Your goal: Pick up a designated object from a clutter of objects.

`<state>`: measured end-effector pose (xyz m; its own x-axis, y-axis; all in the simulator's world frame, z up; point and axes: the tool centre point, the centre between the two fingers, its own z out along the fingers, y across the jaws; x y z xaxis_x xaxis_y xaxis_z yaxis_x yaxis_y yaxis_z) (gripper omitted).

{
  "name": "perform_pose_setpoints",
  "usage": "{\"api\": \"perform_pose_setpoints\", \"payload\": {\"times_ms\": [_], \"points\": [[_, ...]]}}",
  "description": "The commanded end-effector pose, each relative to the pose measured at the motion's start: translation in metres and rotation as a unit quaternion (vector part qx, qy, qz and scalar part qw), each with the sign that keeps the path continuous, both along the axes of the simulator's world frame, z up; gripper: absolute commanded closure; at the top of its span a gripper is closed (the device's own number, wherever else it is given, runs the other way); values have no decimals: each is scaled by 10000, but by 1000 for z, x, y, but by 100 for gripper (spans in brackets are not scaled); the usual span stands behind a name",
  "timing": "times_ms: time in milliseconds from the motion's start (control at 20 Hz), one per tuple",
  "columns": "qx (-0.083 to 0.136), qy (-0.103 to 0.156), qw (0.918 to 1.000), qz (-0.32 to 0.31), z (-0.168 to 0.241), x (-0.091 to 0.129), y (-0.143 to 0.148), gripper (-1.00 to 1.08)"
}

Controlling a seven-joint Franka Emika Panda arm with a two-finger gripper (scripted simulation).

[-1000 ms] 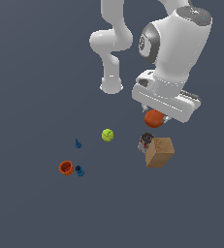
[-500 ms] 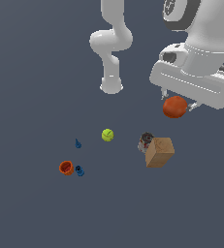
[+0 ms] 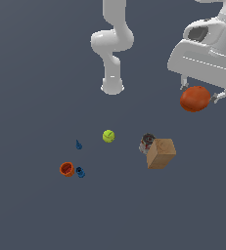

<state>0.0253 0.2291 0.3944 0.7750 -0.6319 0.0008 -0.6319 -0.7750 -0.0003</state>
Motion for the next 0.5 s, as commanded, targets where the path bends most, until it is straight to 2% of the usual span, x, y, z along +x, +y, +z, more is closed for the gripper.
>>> {"api": "perform_pose_setpoints", "payload": {"times_ms": [0,450], "points": [[2,-3,10000,-1,9,3,4,108],[2,4,10000,1,19,7,10,108]]}}
